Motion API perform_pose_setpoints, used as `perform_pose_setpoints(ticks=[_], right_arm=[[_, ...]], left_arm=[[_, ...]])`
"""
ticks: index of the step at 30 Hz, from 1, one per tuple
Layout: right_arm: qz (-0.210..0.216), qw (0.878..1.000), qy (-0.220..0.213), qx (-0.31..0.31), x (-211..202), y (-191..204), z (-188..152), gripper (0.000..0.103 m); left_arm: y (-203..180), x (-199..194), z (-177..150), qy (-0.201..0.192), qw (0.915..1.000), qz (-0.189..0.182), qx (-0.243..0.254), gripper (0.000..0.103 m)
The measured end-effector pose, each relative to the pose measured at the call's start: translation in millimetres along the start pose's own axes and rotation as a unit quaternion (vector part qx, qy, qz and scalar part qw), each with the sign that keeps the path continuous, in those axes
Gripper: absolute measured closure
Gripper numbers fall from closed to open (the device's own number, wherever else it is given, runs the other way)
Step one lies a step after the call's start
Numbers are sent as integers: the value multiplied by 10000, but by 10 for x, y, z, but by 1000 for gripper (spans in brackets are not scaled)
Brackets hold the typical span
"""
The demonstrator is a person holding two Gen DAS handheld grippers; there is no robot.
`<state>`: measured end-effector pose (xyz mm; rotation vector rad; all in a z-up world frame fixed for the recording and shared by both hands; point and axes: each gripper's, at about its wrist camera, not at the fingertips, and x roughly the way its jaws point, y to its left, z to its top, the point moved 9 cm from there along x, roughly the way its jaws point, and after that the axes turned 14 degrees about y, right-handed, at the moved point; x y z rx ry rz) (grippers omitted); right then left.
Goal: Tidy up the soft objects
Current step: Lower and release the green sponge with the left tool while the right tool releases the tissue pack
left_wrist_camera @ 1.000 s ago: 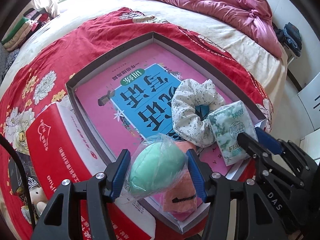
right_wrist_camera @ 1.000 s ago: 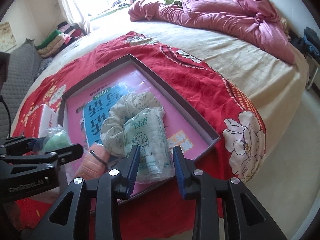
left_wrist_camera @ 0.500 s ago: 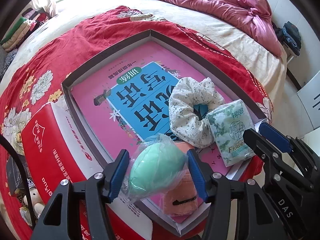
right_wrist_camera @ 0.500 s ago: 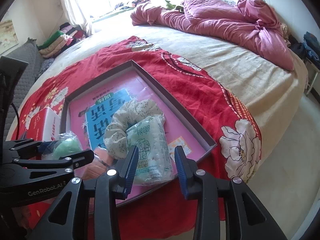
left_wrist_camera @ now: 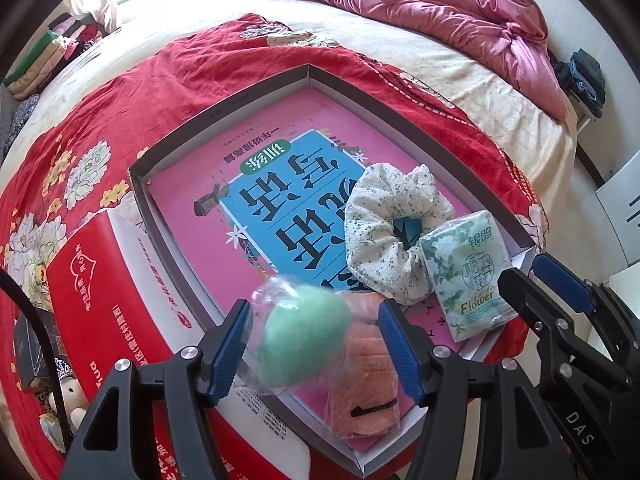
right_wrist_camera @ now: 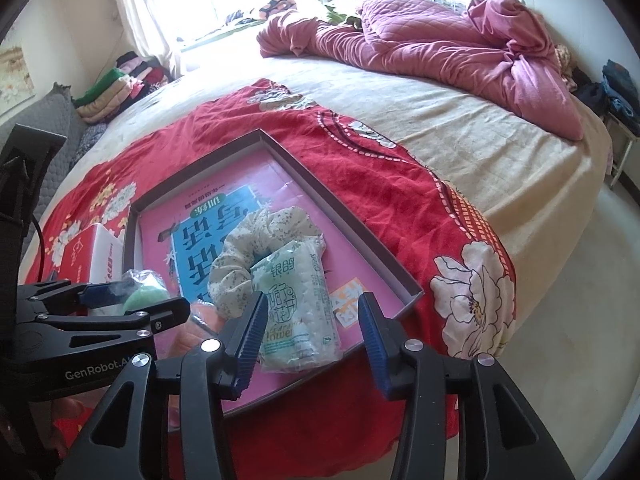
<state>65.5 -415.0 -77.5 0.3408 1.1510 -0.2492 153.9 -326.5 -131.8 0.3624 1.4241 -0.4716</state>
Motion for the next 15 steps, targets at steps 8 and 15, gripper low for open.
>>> perform_pose_setpoints(ticks=[8, 15], right_arm=[[-70, 10000, -25, 29, -39, -23, 8, 51], [-118, 9999, -89, 31, -114, -14, 17, 48]], left_arm=[[49, -88, -41, -84, 9999, -42, -58, 32], [51, -204, -96, -178, 9998, -35, -41, 30]])
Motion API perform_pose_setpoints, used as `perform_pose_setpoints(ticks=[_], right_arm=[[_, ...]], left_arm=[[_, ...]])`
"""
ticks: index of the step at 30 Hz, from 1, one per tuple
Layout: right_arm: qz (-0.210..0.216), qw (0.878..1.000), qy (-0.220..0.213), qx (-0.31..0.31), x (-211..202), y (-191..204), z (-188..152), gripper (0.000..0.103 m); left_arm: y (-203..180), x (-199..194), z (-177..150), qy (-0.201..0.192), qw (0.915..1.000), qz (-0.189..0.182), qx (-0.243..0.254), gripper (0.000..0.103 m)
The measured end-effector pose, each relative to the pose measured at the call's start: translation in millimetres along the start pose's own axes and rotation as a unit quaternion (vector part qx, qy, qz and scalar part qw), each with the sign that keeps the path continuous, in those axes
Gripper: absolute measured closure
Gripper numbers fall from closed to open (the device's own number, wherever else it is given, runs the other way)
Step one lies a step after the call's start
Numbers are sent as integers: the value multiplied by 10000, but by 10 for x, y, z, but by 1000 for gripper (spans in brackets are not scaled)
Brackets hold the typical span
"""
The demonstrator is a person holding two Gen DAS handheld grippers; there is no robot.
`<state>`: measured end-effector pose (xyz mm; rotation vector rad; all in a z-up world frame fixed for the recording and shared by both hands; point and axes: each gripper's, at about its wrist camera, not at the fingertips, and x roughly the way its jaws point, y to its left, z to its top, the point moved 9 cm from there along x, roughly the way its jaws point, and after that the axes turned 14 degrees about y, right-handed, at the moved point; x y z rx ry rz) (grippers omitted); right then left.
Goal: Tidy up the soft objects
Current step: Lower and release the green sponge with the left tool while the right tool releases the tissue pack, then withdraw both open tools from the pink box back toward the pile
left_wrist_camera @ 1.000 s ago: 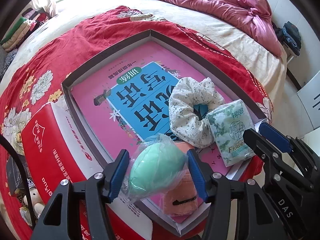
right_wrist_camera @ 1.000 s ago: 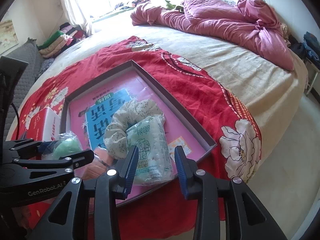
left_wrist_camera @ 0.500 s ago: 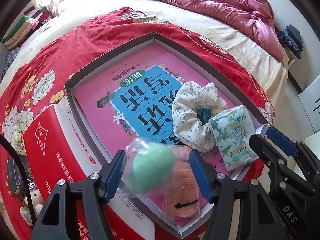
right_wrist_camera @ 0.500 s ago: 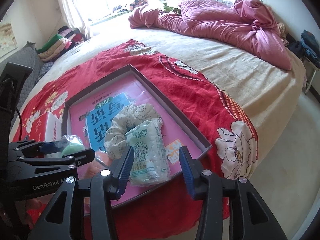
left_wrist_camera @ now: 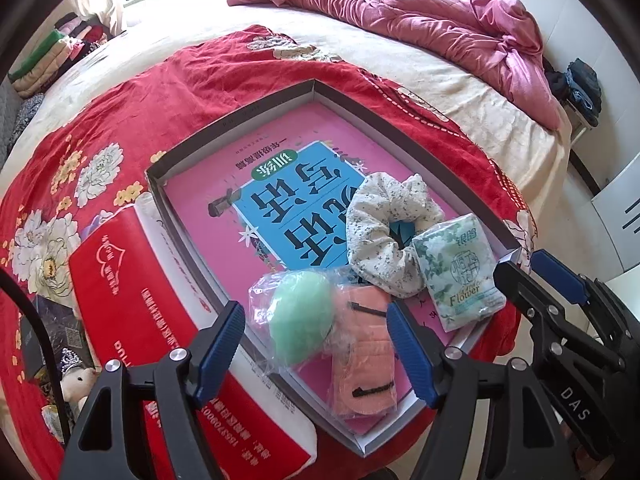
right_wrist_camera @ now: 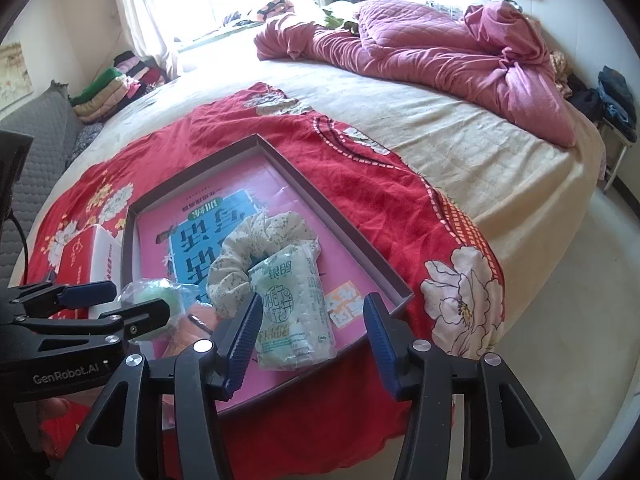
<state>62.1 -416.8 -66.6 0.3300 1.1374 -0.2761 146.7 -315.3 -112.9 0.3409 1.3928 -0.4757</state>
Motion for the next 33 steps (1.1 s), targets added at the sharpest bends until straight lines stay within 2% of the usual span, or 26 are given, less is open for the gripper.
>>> perform_pose_setpoints(ticks=[4, 11, 14, 18, 29, 31, 33], right_arm=[[33, 10000, -7, 64, -41, -13, -2, 43], [-53, 10000, -62, 18, -117, 11, -3, 42], [-137, 9998, -151, -59, -177, 43, 5, 34], [-218, 9993, -243, -176, -252, 104, 16, 33], [-373, 9979, -472, -243, -465, 203, 49, 30], [-447, 9972, -535, -285, -512, 220, 54, 25], [-461, 9968, -590, -284, -561, 234, 59, 25]], left_arm=[[14, -78, -28, -68, 10000, 22, 8, 30], [59, -237, -88, -215, 9997, 62, -32, 29], [94, -317, -130, -287, 9995, 47, -88, 28], [161, -451, -202, -444, 9987, 161, -184, 21], [423, -685, -494, -567, 9965, 288, -546, 20], [471, -705, -549, -562, 9962, 270, -616, 20], [493, -721, -591, -572, 9959, 298, -641, 20]])
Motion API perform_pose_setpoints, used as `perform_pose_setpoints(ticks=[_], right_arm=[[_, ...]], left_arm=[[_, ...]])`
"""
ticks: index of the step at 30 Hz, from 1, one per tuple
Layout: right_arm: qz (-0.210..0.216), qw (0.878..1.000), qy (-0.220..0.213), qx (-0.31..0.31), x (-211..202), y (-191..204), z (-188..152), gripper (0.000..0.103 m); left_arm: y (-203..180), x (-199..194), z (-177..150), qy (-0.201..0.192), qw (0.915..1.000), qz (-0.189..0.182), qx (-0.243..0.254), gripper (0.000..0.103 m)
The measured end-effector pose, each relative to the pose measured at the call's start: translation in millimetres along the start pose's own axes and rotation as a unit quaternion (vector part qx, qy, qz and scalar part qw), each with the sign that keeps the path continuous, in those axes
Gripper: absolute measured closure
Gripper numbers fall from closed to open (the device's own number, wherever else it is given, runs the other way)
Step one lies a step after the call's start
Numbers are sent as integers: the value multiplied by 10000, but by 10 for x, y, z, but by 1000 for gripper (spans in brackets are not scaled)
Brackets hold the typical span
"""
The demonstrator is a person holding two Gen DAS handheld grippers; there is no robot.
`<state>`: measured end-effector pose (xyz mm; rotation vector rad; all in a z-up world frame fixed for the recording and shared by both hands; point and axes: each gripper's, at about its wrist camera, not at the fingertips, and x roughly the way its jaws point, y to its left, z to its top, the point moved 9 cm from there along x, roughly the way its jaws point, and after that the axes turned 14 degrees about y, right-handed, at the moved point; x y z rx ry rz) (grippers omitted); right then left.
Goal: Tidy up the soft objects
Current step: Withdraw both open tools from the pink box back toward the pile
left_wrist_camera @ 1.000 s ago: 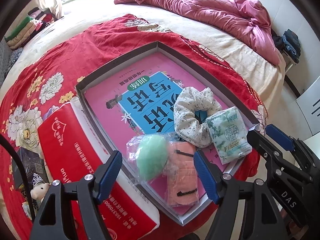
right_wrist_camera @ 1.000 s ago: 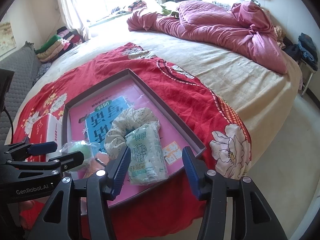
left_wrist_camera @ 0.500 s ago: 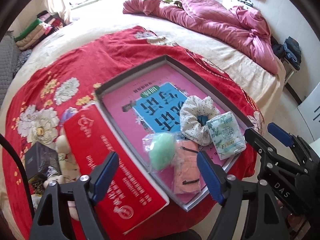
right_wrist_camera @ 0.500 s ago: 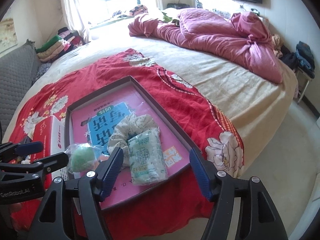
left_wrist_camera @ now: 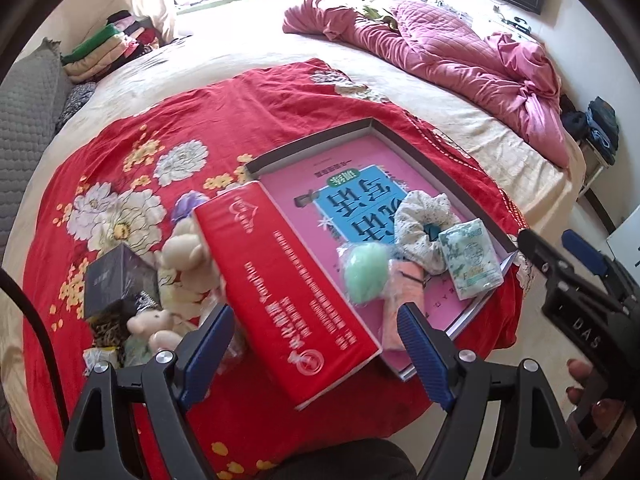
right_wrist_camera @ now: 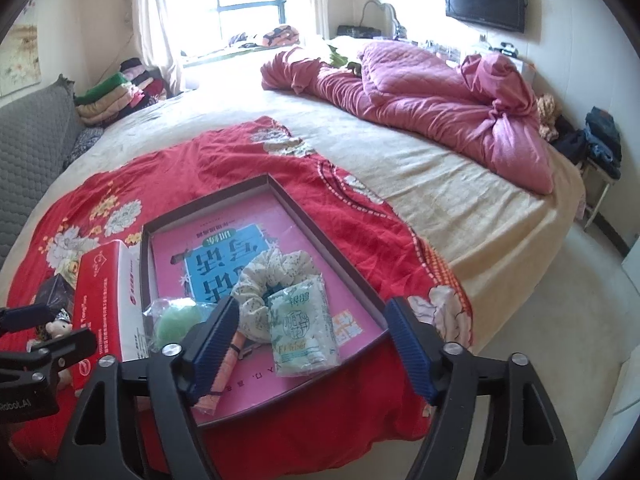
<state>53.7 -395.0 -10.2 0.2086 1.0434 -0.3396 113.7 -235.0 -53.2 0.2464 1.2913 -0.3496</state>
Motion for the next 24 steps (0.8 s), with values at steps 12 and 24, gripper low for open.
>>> perform_pose_setpoints(ticks=[12, 24], right_arm=[[62, 9997, -213, -68, -275, 117, 44, 25], [155, 9988, -397, -246, -557, 321, 65, 25]], left_arm=[[116, -224, -159, -131, 9998, 96, -91, 20], [386, -400, -335, -233, 9991, 174, -324, 20]])
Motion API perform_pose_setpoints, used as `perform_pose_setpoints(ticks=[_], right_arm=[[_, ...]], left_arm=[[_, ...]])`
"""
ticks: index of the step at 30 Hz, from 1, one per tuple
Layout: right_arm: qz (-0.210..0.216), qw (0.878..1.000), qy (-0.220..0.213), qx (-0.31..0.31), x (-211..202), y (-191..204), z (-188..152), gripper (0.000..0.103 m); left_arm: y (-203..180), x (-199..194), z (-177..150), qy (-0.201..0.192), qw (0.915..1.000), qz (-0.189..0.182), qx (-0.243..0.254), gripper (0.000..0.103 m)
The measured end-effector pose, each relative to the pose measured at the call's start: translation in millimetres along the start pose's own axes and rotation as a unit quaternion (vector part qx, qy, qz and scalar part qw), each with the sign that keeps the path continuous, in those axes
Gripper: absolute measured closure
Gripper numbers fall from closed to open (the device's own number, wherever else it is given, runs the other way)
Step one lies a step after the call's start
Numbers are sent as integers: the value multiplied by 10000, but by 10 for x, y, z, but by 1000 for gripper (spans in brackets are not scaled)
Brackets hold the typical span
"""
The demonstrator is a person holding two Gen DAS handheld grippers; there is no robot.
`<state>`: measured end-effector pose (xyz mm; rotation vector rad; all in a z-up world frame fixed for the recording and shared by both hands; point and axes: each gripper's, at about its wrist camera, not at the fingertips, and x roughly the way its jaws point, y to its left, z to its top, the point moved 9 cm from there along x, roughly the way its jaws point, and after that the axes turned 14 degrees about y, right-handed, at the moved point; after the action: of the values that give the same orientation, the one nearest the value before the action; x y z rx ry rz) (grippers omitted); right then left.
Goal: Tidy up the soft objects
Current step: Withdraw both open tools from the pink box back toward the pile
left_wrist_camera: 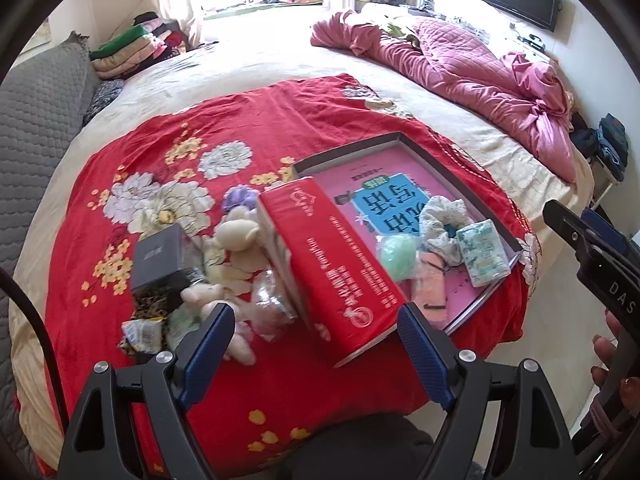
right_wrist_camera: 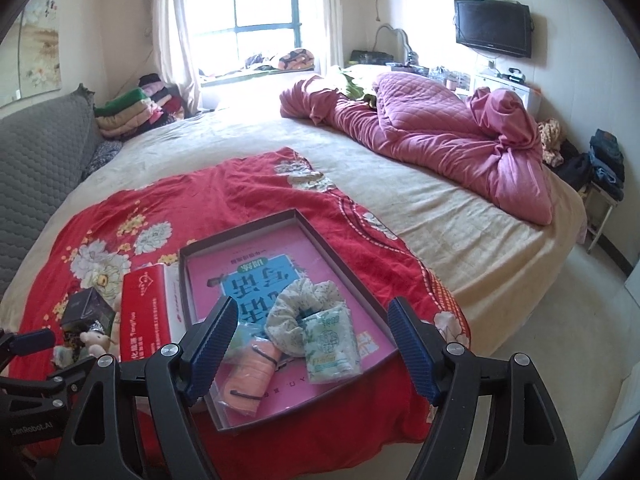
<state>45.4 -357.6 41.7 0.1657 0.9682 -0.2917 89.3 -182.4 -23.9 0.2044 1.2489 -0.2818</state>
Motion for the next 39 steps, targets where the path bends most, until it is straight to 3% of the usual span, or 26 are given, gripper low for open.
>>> perform_pose_setpoints(ticks=[21, 28, 31, 39], right_arm=[[-16, 9995, -257, -204, -342, 269, 83, 25], [105, 9977, -302, -592, -390, 626, 72, 25], [137, 9959, -297, -838, -390, 830, 61, 25], [254, 9921, -246, -1206, -320, 1201, 22, 25]], left_arm=[[1151, -290, -280, -109, 9949, 426, -905, 20], [1546, -294, -399, -121, 9911, 355, -1274, 20], [1751, -265, -469, -47, 9883, 585, -1407, 20], [2084, -217, -598, -7, 9847, 661, -1614, 20]])
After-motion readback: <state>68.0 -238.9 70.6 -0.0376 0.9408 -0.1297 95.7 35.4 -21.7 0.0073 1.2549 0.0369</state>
